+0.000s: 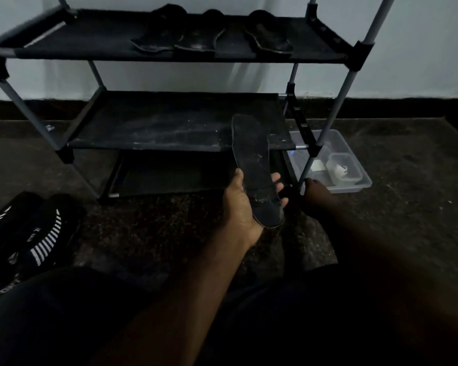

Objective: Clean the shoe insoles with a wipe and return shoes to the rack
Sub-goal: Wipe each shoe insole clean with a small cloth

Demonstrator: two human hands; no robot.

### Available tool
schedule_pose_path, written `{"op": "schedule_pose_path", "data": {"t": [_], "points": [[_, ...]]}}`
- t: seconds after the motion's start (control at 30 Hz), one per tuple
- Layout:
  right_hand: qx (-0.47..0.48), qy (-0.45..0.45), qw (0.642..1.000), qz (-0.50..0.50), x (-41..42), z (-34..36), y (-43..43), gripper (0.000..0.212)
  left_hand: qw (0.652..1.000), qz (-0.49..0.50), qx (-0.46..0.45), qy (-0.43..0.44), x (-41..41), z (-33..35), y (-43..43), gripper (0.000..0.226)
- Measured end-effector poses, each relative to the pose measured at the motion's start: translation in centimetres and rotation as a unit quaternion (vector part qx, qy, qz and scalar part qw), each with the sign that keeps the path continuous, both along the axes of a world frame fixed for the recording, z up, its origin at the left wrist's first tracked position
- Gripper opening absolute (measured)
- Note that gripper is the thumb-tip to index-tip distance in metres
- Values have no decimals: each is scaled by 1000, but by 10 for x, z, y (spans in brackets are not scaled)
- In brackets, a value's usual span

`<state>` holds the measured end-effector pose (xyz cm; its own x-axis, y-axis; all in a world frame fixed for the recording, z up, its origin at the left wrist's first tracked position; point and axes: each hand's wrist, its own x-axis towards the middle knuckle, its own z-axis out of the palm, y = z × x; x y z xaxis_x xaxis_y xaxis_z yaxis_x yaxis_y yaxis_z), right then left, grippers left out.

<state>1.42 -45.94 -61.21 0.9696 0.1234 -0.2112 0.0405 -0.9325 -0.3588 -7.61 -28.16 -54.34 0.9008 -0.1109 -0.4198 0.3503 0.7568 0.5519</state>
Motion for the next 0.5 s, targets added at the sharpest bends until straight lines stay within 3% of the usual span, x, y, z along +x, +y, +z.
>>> {"op": "schedule_pose_path", "data": {"t": [0.17,0.37,0.5], "points": [[-41,31,998,-34,9,-13,-2,48,1000,-1,14,2,3,-2,2,58],[-104,-19,993,-57,-6,-20,-14,45,1000,7,11,17,-5,0,-1,60],[-175,46,981,-76,-20,-10,-21,51,1000,1,13,18,-16,11,-2,61]]}}
